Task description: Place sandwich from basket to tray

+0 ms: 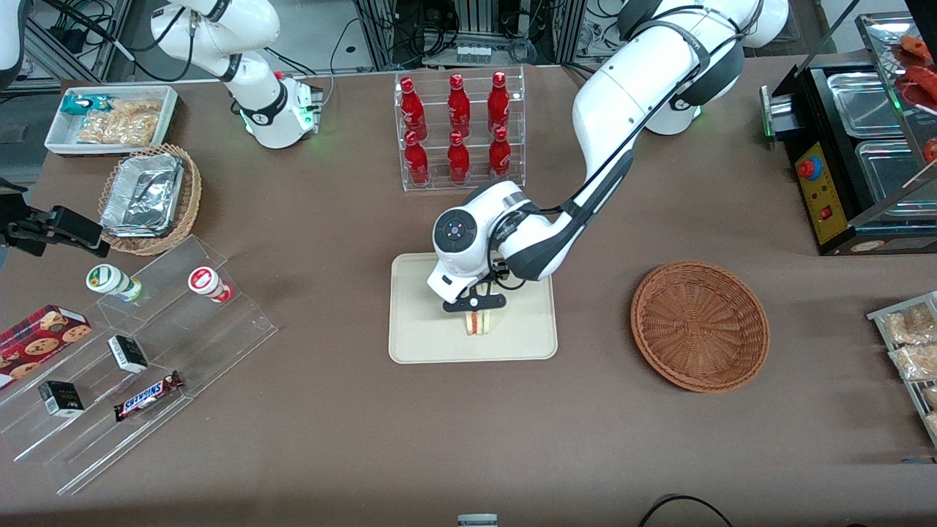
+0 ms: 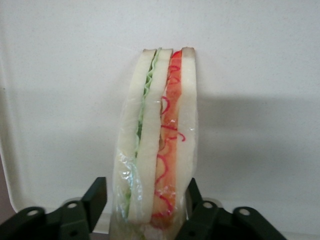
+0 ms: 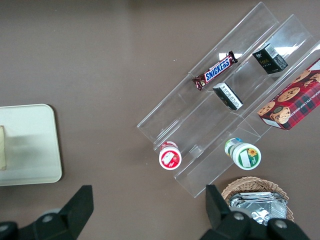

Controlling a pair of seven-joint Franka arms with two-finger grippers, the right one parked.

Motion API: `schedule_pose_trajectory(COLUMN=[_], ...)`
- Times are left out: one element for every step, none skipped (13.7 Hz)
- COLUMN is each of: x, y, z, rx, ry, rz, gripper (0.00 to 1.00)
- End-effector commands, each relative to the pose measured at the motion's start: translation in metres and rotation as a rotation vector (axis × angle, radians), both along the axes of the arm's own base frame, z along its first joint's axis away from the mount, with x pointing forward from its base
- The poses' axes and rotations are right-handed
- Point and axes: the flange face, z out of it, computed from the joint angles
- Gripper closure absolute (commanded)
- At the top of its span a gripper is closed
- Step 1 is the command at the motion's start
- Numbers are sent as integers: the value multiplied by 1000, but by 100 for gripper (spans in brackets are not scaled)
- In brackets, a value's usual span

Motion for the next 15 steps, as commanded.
schedule_pose_trajectory(x=[13, 17, 19, 22, 27, 28, 32, 45, 62, 73, 78, 85, 93, 98, 104], y=[-4, -3, -3, 1, 6, 10, 18, 39, 69, 98, 128, 169, 213, 254, 293], z=[17, 27, 36, 43, 52, 65, 83, 109, 138, 165, 185, 206, 220, 235, 249], rx=[-16, -16, -17, -16, -8, 4, 18, 30, 35, 34, 36, 46, 64, 73, 67], ry=[-53, -68, -79, -89, -98, -106, -110, -118, -119, -108, -51, 0, 45, 73, 99], rz=[50, 93, 102, 107, 117, 119, 128, 157, 186, 177, 150, 93, 35, -5, -38], gripper=[0, 0, 0, 0, 0, 0, 0, 0, 0, 0, 0, 0, 0, 0, 0])
